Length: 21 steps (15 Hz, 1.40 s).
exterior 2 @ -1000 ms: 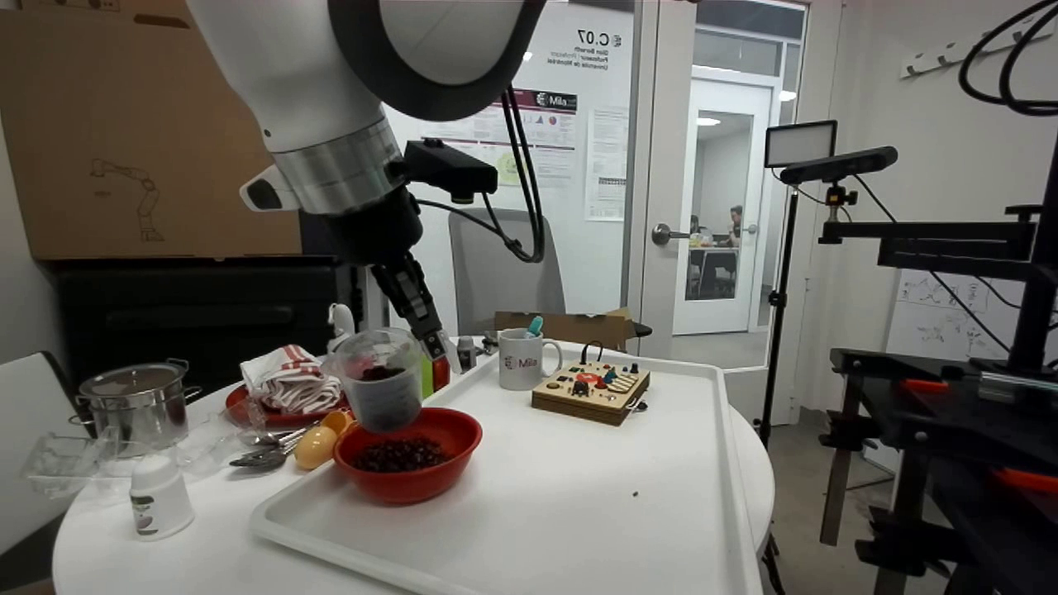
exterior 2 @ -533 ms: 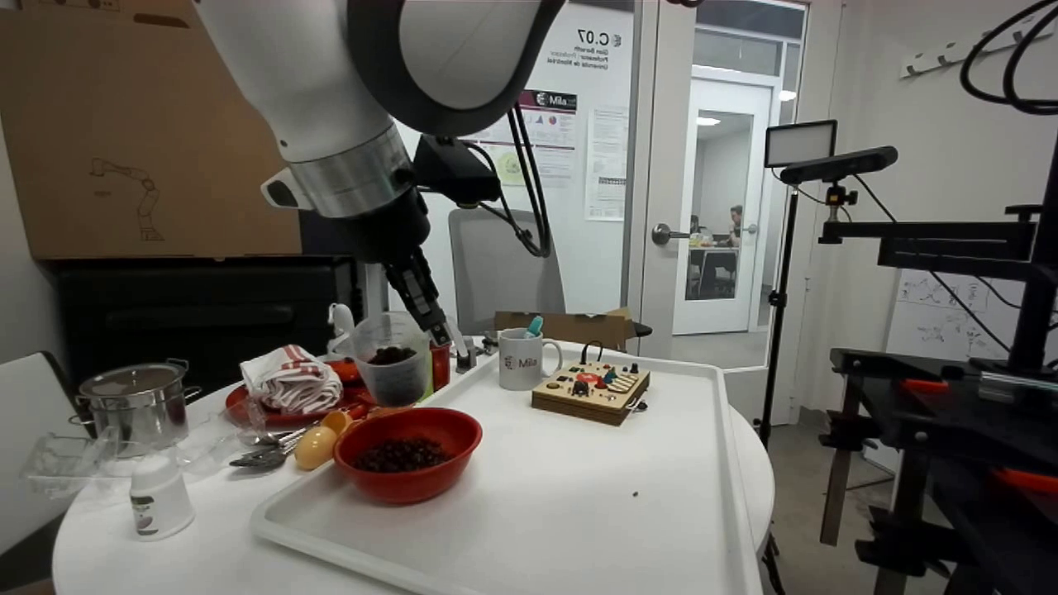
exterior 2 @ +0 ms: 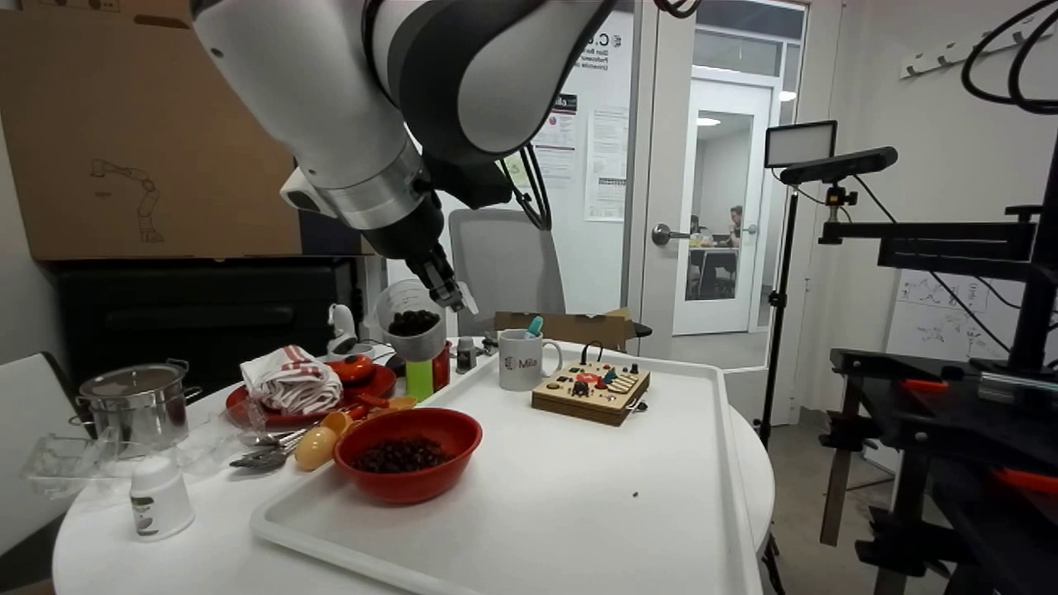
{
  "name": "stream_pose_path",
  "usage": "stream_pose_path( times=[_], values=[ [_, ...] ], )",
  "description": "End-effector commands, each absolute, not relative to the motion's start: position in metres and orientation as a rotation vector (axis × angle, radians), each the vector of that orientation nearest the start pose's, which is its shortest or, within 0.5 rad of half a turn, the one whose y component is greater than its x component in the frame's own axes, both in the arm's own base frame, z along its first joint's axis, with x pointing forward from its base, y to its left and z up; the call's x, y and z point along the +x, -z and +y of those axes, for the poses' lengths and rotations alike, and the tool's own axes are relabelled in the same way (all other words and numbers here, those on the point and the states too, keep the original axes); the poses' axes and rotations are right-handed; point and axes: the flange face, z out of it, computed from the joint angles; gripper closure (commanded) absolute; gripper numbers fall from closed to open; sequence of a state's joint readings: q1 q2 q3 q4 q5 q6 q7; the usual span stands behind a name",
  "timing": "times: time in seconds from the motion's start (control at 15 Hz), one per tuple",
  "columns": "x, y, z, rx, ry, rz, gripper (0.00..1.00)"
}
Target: Pour the things in the jug into the red bowl
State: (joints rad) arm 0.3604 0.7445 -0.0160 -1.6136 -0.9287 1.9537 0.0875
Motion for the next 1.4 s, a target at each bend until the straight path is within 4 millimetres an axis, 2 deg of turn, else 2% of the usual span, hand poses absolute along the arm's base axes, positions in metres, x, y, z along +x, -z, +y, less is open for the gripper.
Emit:
stream_pose_path(
  times=[0.0, 0.4, 0.8, 0.87, 1.07, 1.13, 1.33],
  values=[
    [0.628, -0.188, 0.186, 1.937, 0.287, 1.003, 0.85],
    [0.609, -0.174, 0.193, 1.660, 0.439, 1.143, 0.85],
    [0.592, -0.146, 0.200, 1.495, 0.562, 1.263, 0.85],
    [0.593, -0.150, 0.200, 1.553, 0.526, 1.241, 0.72],
    [0.590, -0.143, 0.201, 1.529, 0.544, 1.259, 0.72],
    [0.590, -0.143, 0.200, 1.526, 0.546, 1.261, 0.85],
    [0.584, -0.138, 0.186, 1.491, 0.603, 1.175, 0.85]
  ],
)
